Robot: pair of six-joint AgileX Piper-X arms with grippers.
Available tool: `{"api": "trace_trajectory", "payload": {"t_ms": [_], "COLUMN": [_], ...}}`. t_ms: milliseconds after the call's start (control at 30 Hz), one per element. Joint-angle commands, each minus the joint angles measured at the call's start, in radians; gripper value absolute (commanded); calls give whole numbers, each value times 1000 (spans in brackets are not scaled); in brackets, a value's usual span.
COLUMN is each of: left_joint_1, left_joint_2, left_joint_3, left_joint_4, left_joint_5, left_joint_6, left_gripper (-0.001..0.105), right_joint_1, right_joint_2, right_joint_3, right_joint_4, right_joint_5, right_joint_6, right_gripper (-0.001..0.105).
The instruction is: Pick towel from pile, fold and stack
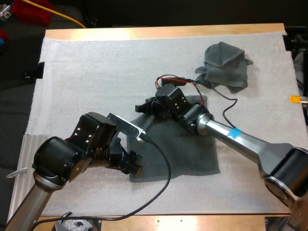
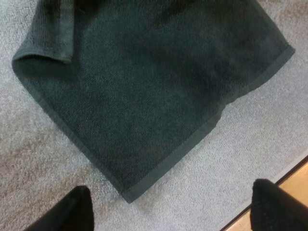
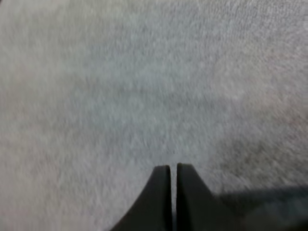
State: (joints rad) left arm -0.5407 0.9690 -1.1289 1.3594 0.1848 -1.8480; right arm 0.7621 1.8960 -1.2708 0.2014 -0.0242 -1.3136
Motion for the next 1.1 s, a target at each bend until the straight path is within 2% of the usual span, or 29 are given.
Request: {"api": "trace_trajectory", "payload": {"t_ms": [0, 67, 267, 567, 1067], "left_joint_1": [-3, -3, -3, -3, -3], "left_joint_2": [-5, -5, -5, -5, -5], "left_joint_3": [-5, -5, -5, -5, -5], "left_joint_4": [5, 5, -3, -3, -3], "left_joint_5": [-9, -9, -9, -9, -9], "left_joint_6": [-2, -2, -2, -2, -10], "left_gripper": [65, 65, 65, 65, 65], "right_joint_1": [-4, -4, -1, 27, 29], "right_joint_2": [-25, -39, -48, -22, 63], "right_joint_3": [-9, -9, -9, -9, -9], "right_joint_4": [46, 102, 222, 328, 291], "right_joint_5": [-2, -33, -117, -118, -114], "right_joint_6": [-36, -87, -151, -224, -231], "right_gripper": [1, 1, 1, 1, 1]}}
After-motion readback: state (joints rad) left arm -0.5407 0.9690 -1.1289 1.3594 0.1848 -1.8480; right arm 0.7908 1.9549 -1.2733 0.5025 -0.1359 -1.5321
